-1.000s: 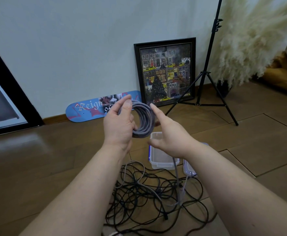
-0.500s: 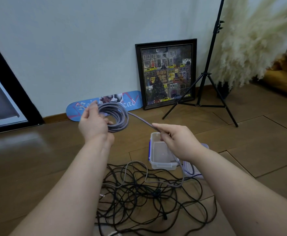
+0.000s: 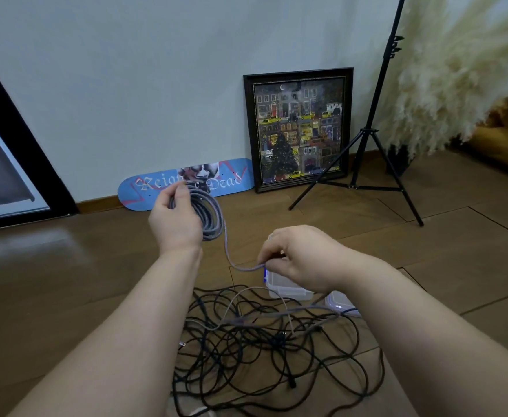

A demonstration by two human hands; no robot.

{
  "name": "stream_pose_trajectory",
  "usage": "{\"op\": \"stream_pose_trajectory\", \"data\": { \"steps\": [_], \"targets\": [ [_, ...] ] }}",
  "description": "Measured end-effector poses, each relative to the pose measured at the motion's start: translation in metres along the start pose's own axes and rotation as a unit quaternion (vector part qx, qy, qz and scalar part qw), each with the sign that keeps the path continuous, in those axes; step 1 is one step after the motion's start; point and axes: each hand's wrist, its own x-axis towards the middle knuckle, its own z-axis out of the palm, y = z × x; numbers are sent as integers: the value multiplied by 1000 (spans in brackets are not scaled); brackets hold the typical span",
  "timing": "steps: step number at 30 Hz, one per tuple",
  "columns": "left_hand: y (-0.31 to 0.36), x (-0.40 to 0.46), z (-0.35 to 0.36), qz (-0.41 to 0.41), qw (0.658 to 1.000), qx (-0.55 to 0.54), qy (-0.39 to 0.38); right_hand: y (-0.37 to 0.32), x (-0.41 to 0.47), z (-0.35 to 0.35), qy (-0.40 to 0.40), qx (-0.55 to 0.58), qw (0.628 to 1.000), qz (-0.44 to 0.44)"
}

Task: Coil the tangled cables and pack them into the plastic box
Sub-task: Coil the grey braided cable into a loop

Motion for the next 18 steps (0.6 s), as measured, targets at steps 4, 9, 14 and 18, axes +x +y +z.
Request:
{"op": "stream_pose_trajectory", "data": {
  "steps": [4, 9, 14, 18],
  "targets": [
    [3, -19, 13, -7, 996, 21, -81, -6, 9, 1, 1, 44, 999, -13],
    [7, -40, 22, -65, 980, 23, -186, -4, 17, 1, 146, 198, 969, 22],
    [6, -54, 28, -96, 961, 54, -255, -2, 21, 6, 240, 223, 944, 47],
    [8, -68, 33, -102, 943, 73, -309, 4, 20, 5, 327, 250, 904, 113]
  ]
}}
